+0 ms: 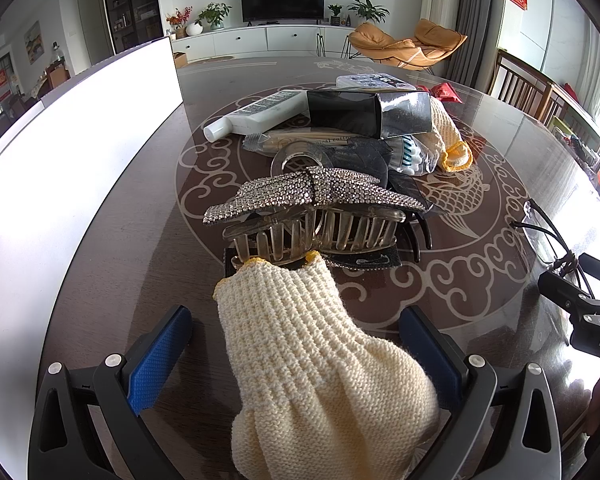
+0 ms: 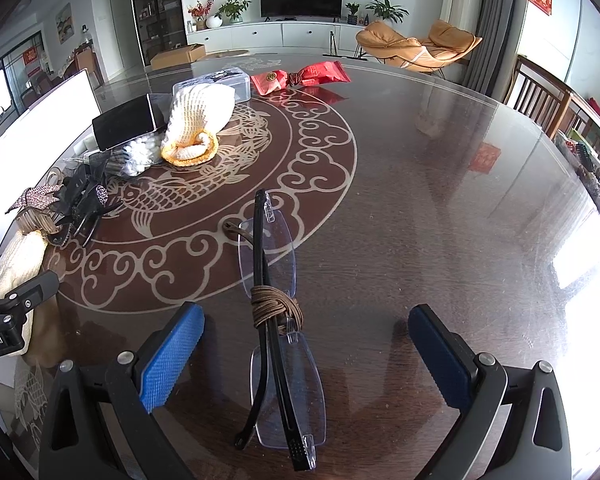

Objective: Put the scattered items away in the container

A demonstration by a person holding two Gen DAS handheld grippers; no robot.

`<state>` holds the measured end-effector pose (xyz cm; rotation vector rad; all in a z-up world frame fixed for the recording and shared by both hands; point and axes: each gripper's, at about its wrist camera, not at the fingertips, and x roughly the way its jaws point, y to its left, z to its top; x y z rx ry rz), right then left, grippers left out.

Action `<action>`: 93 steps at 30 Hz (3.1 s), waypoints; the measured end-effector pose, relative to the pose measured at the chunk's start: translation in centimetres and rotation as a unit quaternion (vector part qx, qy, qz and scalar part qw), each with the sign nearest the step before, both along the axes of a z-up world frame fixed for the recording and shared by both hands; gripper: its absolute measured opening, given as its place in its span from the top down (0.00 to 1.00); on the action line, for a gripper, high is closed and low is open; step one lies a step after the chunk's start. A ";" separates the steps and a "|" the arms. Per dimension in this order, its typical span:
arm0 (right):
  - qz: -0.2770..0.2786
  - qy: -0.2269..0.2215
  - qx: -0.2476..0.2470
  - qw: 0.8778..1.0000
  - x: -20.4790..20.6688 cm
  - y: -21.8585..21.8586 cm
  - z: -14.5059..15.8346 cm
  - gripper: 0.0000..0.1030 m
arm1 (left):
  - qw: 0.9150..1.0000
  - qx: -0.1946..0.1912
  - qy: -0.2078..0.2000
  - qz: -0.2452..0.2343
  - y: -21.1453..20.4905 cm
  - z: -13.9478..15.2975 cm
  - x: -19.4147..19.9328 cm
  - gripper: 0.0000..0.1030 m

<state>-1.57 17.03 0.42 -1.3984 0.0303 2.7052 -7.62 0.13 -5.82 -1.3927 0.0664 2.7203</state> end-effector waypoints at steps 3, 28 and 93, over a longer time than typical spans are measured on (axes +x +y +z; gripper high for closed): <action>0.000 0.001 0.003 1.000 0.0 -0.1 0.0 0.01 | 1.000 0.000 0.000 0.000 0.0 0.0 0.0 0.00; -0.001 0.004 0.012 1.000 -0.4 -0.3 -0.1 0.01 | 1.000 0.000 0.000 0.000 0.0 0.0 0.0 0.00; 0.001 0.006 0.021 1.000 -0.3 -0.4 -0.1 0.01 | 1.000 0.000 0.000 0.000 0.0 0.0 -0.1 0.00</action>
